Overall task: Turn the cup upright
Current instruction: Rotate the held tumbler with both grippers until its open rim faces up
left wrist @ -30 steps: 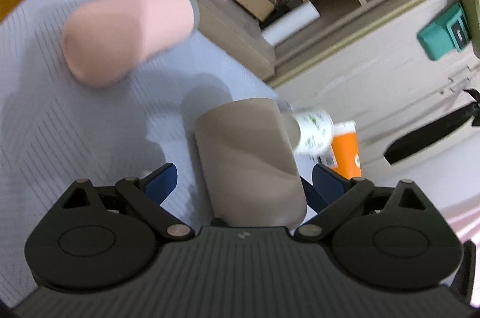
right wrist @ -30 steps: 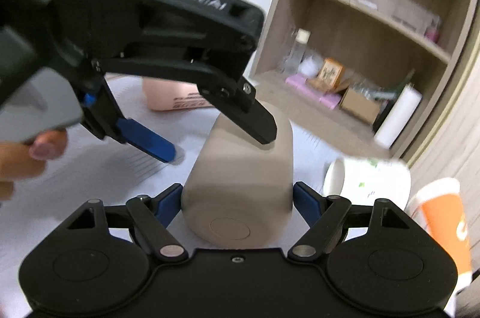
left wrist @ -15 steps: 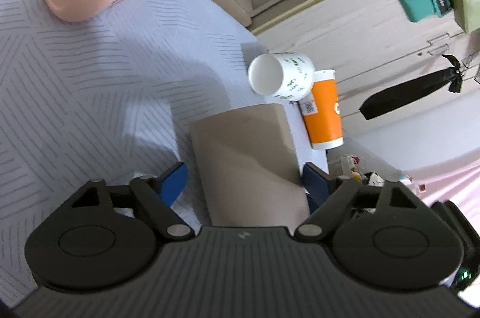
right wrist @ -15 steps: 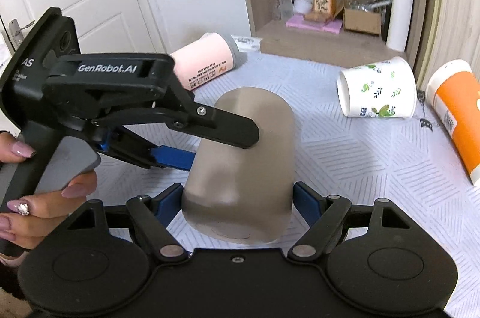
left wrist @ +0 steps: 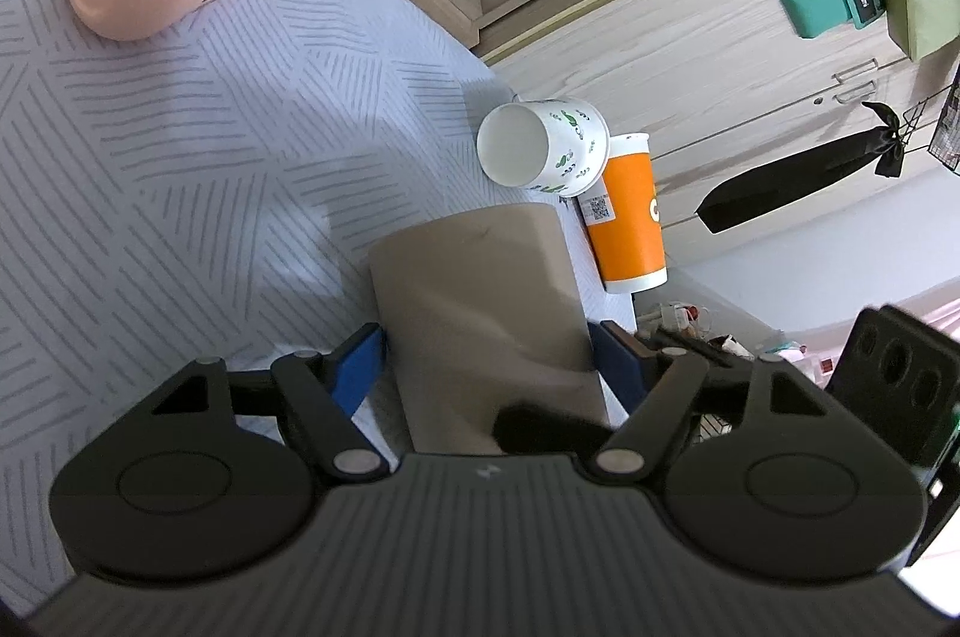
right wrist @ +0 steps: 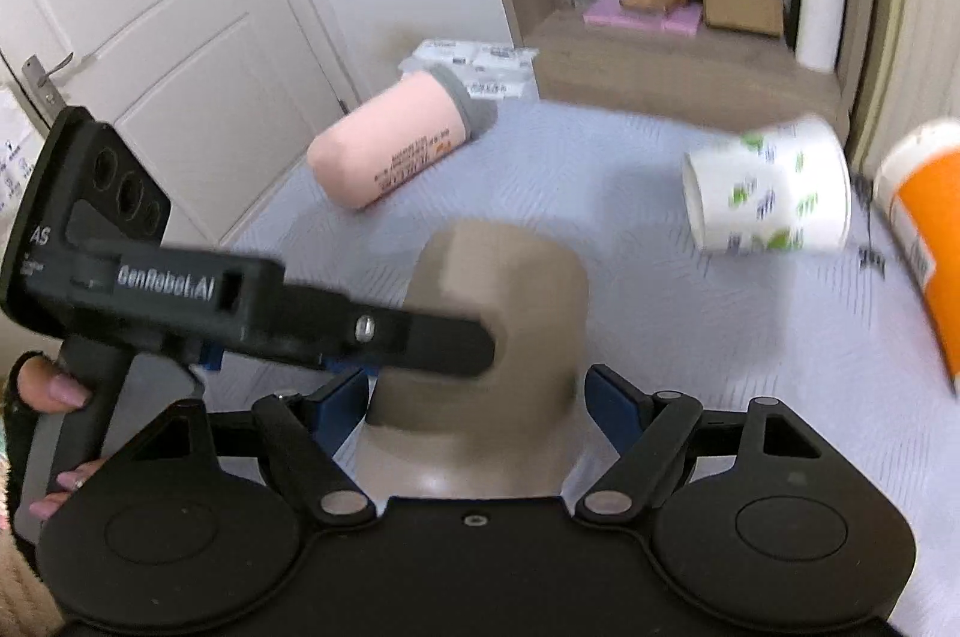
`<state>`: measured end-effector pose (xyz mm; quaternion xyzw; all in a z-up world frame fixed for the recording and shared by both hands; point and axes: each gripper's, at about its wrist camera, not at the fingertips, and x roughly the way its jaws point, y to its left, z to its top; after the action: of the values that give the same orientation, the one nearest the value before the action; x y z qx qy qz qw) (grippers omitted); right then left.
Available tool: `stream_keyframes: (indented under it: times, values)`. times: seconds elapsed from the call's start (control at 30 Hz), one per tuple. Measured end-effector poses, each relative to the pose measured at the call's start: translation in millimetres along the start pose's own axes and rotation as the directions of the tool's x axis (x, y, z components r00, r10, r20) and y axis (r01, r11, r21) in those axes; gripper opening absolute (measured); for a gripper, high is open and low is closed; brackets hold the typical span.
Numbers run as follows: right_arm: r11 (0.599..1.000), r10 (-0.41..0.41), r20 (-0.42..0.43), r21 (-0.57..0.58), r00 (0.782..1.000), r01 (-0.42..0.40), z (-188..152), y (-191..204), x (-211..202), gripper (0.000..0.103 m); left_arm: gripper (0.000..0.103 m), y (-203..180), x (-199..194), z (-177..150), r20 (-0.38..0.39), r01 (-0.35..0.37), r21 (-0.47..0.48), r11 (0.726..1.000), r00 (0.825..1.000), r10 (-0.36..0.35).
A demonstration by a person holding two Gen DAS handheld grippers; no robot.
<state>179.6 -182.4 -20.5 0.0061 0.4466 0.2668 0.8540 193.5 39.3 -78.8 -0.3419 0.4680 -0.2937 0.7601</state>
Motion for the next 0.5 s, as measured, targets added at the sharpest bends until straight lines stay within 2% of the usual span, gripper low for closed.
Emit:
stream_keyframes:
  times: [0.13,0.3,0.5]
  values:
    - [1.000,0.021,-0.022,-0.008,1.000,-0.021,3,-2,10,0.085,0.075,-7,0,3,-0.024,-0.022,0.033,0.999,0.999,0.023]
    - [1.000,0.024,-0.016,-0.015,1.000,-0.025,-4,2,3,0.085,0.075,-28,-3,-4,-0.008,-0.077,0.154,0.985,0.997,0.079]
    - [0.995,0.017,0.069,-0.097,0.997,-0.010,-25,13,-13,0.085,0.074,-59,-12,-31,0.083,-0.145,0.347,0.927,0.989,0.123]
